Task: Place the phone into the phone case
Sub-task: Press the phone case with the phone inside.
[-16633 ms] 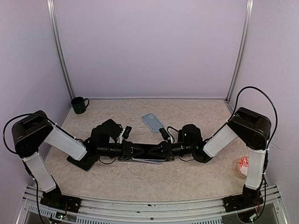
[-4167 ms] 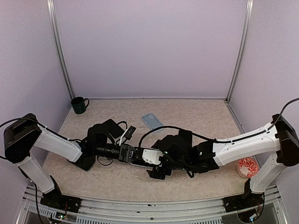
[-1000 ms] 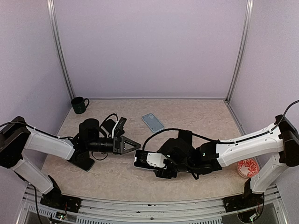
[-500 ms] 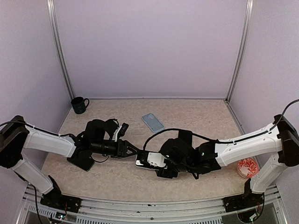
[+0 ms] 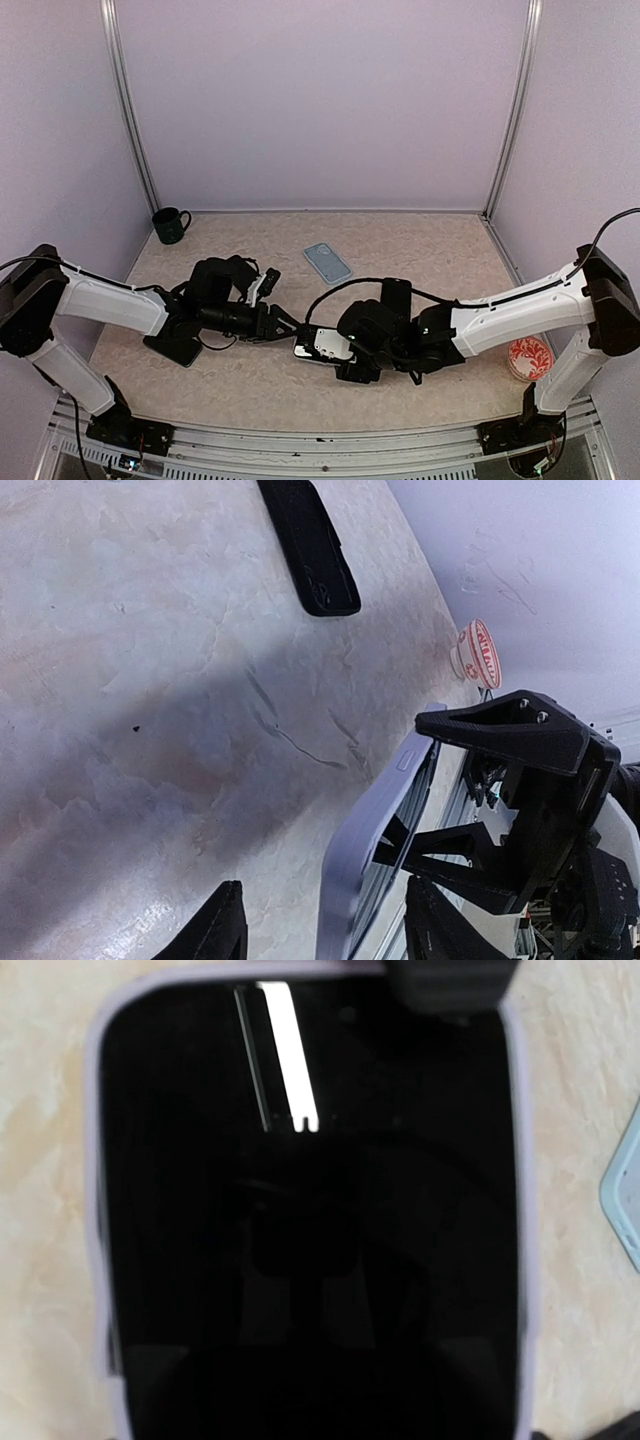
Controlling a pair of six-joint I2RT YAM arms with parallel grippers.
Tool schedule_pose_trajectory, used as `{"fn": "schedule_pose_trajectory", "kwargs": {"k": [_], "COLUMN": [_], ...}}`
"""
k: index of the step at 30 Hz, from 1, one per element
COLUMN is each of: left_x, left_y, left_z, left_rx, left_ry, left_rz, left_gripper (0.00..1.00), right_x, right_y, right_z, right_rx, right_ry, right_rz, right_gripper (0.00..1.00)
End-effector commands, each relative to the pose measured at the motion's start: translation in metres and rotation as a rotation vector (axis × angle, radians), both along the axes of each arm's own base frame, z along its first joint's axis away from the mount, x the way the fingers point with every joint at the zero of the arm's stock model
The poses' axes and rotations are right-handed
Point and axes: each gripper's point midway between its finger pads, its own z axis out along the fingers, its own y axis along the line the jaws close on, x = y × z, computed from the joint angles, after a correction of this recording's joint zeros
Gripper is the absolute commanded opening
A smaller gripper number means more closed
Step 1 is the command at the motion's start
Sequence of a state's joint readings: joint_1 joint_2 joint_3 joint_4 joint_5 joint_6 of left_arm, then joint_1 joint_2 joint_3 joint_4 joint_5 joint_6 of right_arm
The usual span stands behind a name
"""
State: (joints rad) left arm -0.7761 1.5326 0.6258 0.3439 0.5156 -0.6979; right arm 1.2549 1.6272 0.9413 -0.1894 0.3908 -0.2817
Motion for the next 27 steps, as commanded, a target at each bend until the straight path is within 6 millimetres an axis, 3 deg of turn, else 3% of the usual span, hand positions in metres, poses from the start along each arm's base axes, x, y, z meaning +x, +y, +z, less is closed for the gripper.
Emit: {"fn": "schedule_pose_trajectory", "kwargs": {"k": [1,10,18,23,27], "left_x": [-0.002,-0.01,-0.004,-0.003,-0.003], "left_y": [-0.006,-0.013,-0.011,-0.012,-0.013], "left_z": [0.007,0.014,-0.004,-0.004,-0.005], "left_rx": [-0.031,-0.096,-0.021,-0.012,-0.008], "left_ry": [-0.022,-0.019,-0.003,-0.011,-0.015], "left_rz": [-0.031,-0.07,-0.037,-0.03,-0.029], "left_gripper": [0.54,0.5,0.47,0.36,0.21], "right_x": [0.014,0.015,0.015,0.015,0.016], "right_y": [0.011,0.013,0.016,0.017,0.018], "right_z": [0.023,0.031,0.037,0.04,0.035], "right_rx": [0.082,0.118,0.136,0.143,0.126], "right_ry": [-0.03,-0.031,-0.031,-0.03,-0.024], "right_rz": [-0.047,-0.05,-0.049,-0.051,-0.061], "right_gripper": [0.57,0.57,0.57,0.57,0.56]}}
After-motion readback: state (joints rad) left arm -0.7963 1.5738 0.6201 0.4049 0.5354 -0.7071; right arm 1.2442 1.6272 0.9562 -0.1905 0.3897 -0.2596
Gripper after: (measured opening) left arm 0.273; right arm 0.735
